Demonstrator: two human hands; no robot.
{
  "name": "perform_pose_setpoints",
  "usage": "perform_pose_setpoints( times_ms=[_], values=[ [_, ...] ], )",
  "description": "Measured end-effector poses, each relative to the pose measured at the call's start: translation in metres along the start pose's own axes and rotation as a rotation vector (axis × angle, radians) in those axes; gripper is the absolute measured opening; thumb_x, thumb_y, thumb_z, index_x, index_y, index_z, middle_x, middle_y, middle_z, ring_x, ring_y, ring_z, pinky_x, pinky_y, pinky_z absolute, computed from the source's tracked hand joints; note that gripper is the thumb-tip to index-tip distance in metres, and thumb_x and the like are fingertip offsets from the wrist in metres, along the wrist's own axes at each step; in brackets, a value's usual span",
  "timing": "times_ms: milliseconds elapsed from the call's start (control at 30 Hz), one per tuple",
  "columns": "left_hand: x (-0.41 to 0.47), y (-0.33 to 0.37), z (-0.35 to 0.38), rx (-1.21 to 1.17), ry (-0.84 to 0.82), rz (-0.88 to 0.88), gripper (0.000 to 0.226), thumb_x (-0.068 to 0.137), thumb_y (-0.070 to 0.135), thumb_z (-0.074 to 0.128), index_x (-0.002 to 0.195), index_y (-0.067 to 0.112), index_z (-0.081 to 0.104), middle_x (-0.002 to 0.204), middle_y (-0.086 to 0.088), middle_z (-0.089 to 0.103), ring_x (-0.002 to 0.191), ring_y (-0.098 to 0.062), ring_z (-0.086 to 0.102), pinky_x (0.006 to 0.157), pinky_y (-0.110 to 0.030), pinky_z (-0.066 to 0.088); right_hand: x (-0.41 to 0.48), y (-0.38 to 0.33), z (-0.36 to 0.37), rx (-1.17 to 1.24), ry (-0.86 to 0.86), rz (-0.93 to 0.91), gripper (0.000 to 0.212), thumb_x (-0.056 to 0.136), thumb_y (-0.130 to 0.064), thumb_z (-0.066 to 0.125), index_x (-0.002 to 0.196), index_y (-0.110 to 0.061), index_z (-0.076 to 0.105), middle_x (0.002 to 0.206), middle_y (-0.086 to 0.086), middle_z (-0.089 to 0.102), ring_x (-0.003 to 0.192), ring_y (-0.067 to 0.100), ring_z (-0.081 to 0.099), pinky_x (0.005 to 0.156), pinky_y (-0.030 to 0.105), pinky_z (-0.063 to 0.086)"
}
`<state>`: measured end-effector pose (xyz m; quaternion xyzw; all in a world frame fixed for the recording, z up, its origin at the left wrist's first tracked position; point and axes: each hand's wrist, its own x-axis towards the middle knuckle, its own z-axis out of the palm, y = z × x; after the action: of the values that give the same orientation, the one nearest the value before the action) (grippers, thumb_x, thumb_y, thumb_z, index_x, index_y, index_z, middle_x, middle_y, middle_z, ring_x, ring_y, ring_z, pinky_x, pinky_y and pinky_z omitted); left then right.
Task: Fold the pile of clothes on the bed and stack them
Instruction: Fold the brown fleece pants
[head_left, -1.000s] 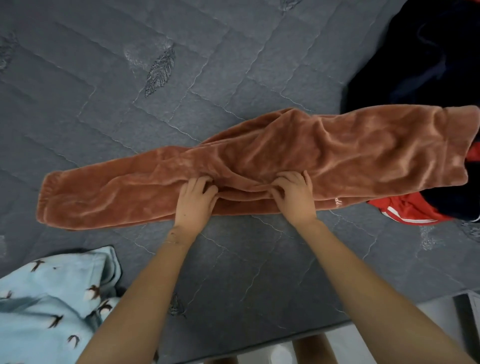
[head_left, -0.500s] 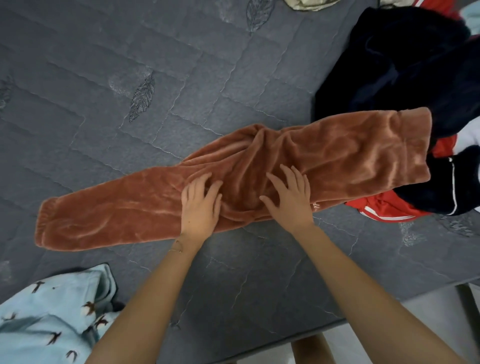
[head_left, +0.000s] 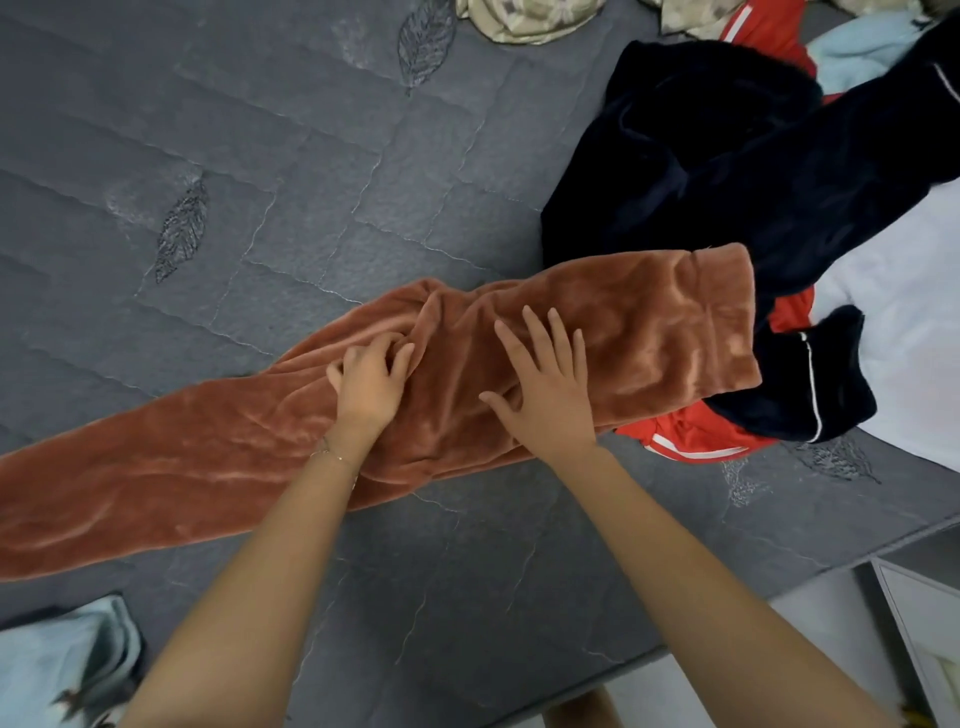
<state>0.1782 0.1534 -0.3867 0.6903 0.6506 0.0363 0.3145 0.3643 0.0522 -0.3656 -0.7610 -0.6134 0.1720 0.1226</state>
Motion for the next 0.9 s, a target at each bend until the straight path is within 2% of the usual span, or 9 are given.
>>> perform_pose_setpoints(
  times_ms=[100,167,233,300,433,567,633,767,900],
  values=[
    [0.008,0.01,0.003,-0.036,-0.008,-0.028,0.009,0.096,0.026,0.055,0.091,0.026,0.063,0.087,0.013,0.06,0.1,-0.015,0.054,0.082,-0.031,0.015,0.007,0.009,-0.008,-0.023,0.017,0.019,0.081,0.081,-0.048,0.069,0.15,-0.026,0.034,0.159,0.009,0.024,0.149,0.032,0.009,0.12,0.051,-0.001],
    [0.011,0.018,-0.002,-0.147,0.137,-0.054,0.012,0.094,0.022,0.055,0.083,0.025,0.056,0.086,0.012,0.058,0.093,-0.012,0.054,0.078,-0.029,0.014,0.012,0.016,-0.014,-0.038,0.032,0.044,0.082,0.08,-0.048,0.07,0.15,-0.026,0.034,0.159,0.01,0.023,0.149,0.033,0.009,0.119,0.052,-0.001],
    [0.014,0.026,-0.009,-0.22,0.331,-0.053,0.009,0.095,0.021,0.053,0.087,0.023,0.055,0.089,0.011,0.056,0.092,-0.015,0.054,0.083,-0.032,0.019,0.015,0.025,-0.02,-0.042,0.046,0.075,0.084,0.079,-0.048,0.07,0.151,-0.026,0.033,0.16,0.009,0.021,0.149,0.033,0.007,0.119,0.053,-0.003],
    [0.017,0.032,-0.013,-0.205,0.415,-0.033,0.009,0.096,0.02,0.051,0.094,0.017,0.059,0.095,0.005,0.057,0.098,-0.019,0.054,0.095,-0.038,0.025,0.019,0.035,-0.028,-0.051,0.064,0.11,0.085,0.078,-0.048,0.071,0.151,-0.026,0.032,0.161,0.01,0.018,0.149,0.034,0.006,0.118,0.053,-0.003],
    [0.003,0.043,-0.002,-0.013,0.365,0.128,0.031,0.096,0.022,0.056,0.125,0.011,0.059,0.132,-0.013,0.051,0.126,-0.03,0.043,0.112,-0.048,0.022,0.023,0.064,-0.044,-0.097,0.086,0.191,0.089,0.08,-0.049,0.071,0.153,-0.023,0.027,0.161,0.014,0.013,0.149,0.036,0.007,0.119,0.049,0.0],
    [-0.027,0.059,0.031,0.183,0.121,0.522,0.05,0.093,0.028,0.061,0.142,0.022,0.049,0.153,-0.014,0.034,0.143,-0.032,0.027,0.117,-0.055,0.009,0.024,0.077,-0.055,-0.09,0.075,0.18,0.088,0.08,-0.045,0.072,0.153,-0.023,0.027,0.161,0.013,0.013,0.149,0.034,0.007,0.119,0.048,0.002],
    [-0.035,0.07,0.048,0.276,0.024,0.614,0.06,0.093,0.039,0.06,0.147,0.026,0.04,0.158,-0.013,0.025,0.147,-0.032,0.018,0.116,-0.058,0.006,0.023,0.078,-0.059,-0.079,0.088,0.156,0.085,0.08,-0.043,0.073,0.152,-0.022,0.031,0.161,0.013,0.016,0.149,0.034,0.009,0.119,0.048,0.003],
    [-0.034,0.098,0.073,0.338,-0.036,0.561,0.08,0.088,0.058,0.055,0.154,0.032,0.019,0.162,-0.012,0.009,0.15,-0.031,0.005,0.116,-0.06,0.002,0.018,0.086,-0.068,-0.127,0.187,0.131,0.082,0.077,-0.038,0.074,0.149,-0.023,0.037,0.159,0.013,0.023,0.148,0.035,0.013,0.119,0.052,0.002],
    [-0.029,0.117,0.082,0.356,-0.045,0.465,0.092,0.082,0.066,0.056,0.155,0.032,0.011,0.163,-0.013,0.002,0.15,-0.031,-0.001,0.116,-0.059,-0.002,0.015,0.109,-0.082,-0.136,0.212,0.254,0.094,0.075,-0.046,0.075,0.153,-0.024,0.026,0.161,0.015,0.012,0.149,0.036,0.006,0.117,0.056,0.002]
  ],
)
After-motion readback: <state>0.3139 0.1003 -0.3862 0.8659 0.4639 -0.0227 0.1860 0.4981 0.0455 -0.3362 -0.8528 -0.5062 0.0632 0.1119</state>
